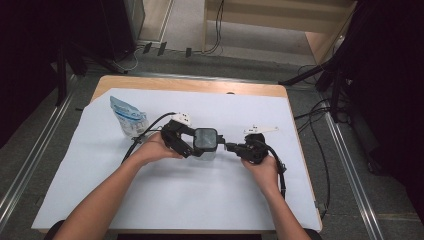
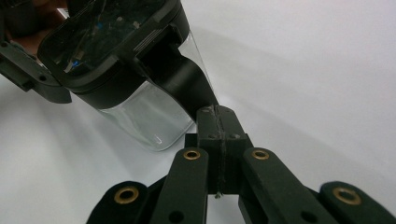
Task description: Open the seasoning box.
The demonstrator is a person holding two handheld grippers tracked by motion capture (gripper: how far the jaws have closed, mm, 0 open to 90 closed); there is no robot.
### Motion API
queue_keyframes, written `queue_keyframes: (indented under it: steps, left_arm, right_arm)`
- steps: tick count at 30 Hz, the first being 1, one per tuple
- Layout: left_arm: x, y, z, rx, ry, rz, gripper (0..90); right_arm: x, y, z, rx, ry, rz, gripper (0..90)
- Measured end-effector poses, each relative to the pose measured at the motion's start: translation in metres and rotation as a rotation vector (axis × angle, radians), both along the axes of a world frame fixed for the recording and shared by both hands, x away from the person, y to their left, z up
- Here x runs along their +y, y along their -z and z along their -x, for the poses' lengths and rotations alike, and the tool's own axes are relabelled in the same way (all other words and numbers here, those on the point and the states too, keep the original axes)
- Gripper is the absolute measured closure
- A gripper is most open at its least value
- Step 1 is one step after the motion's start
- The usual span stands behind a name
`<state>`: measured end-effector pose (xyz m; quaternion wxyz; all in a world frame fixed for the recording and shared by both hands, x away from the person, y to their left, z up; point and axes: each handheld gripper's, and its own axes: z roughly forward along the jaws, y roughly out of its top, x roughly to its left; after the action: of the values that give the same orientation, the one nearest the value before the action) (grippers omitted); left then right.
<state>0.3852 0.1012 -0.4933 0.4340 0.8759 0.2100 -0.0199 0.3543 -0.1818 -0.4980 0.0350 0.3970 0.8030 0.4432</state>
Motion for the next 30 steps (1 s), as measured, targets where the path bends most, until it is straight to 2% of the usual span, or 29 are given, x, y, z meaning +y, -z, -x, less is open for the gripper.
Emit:
queue_keyframes:
  steps: [3, 8, 12, 16, 22, 26, 29, 30]
  left_arm:
    - [-0.002, 0.0, 0.001, -0.007, 0.014, -0.002, 10.9]
    - [-0.002, -0.002, 0.001, -0.014, 0.015, 0.008, 11.1]
    - [-0.002, -0.006, 0.001, -0.024, 0.023, -0.015, 11.8]
    - [0.0, -0.01, 0.002, -0.034, 0.019, -0.008, 13.0]
    - [0.0, -0.011, 0.002, -0.041, 0.03, -0.025, 13.5]
    - [0.0, -0.013, 0.004, -0.05, 0.025, -0.024, 13.8]
    - [0.002, -0.017, 0.004, -0.056, 0.018, 0.0, 14.9]
    - [0.002, -0.019, 0.004, -0.058, 0.017, -0.007, 15.3]
  right_arm:
    - [0.0, 0.0, 0.0, 0.0, 0.001, 0.002, 90.0]
    - [0.0, 0.0, 0.0, -0.001, 0.002, 0.003, 90.0]
    - [0.0, 0.0, 0.0, -0.001, 0.003, 0.004, 90.0]
    - [0.001, 0.0, 0.0, -0.002, 0.006, 0.005, 90.0]
    - [0.001, 0.0, 0.0, -0.001, 0.008, 0.004, 90.0]
    - [0.001, 0.0, 0.0, -0.001, 0.009, 0.004, 90.0]
    - [0.001, 0.0, 0.0, 0.0, 0.008, 0.004, 90.0]
    - [0.001, 0.0, 0.0, -0.001, 0.008, 0.003, 90.0]
